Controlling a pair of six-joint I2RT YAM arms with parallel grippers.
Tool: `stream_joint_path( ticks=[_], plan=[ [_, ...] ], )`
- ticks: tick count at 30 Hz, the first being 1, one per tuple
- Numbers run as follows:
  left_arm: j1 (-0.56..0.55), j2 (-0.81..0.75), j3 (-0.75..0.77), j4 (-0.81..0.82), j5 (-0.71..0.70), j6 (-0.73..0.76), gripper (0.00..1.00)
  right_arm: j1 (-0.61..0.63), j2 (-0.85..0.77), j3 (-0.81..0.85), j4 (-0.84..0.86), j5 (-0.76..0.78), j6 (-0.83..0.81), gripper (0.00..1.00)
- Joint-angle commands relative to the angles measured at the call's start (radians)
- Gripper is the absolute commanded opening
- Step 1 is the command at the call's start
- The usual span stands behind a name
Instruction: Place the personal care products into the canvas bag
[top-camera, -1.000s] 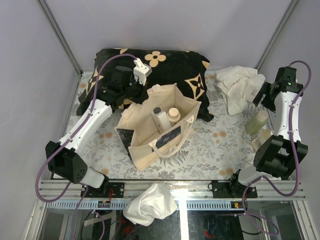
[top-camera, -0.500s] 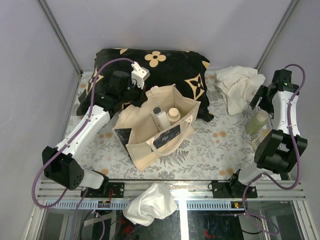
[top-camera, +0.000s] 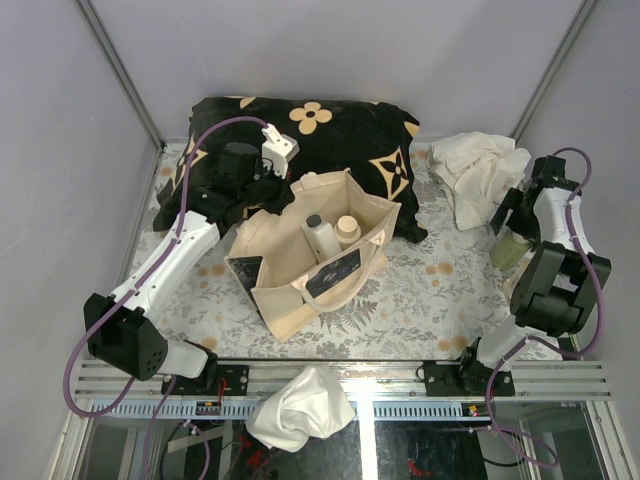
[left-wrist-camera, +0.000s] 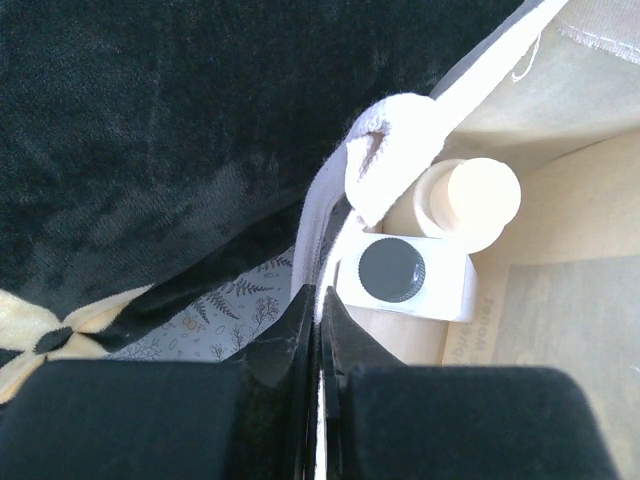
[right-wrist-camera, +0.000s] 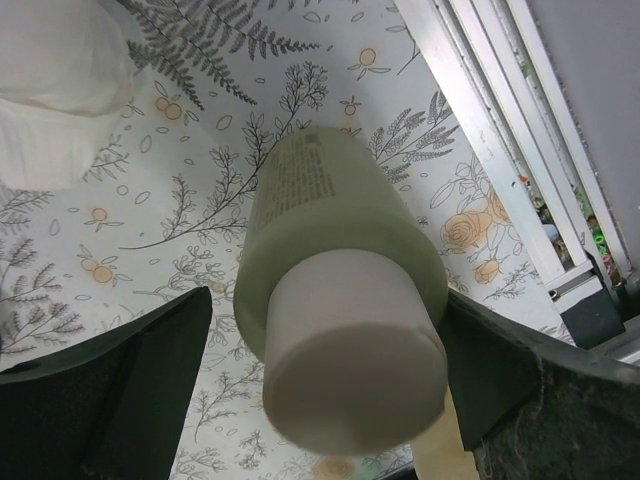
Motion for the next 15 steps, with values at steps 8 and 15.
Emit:
stream_joint_path(
  ticks=[8, 15],
  plan=[
    [0.01, 0.014, -0.002, -0.008, 0.004, 0.011, 0.0, 0.0, 0.036, -0.034, 0.092, 0.024, -0.008, 0.96],
    [0.012, 0.024, 0.005, -0.008, -0.005, 0.011, 0.0, -0.032, 0.056, -0.013, 0.1, -0.027, -0.015, 0.93]
  ],
)
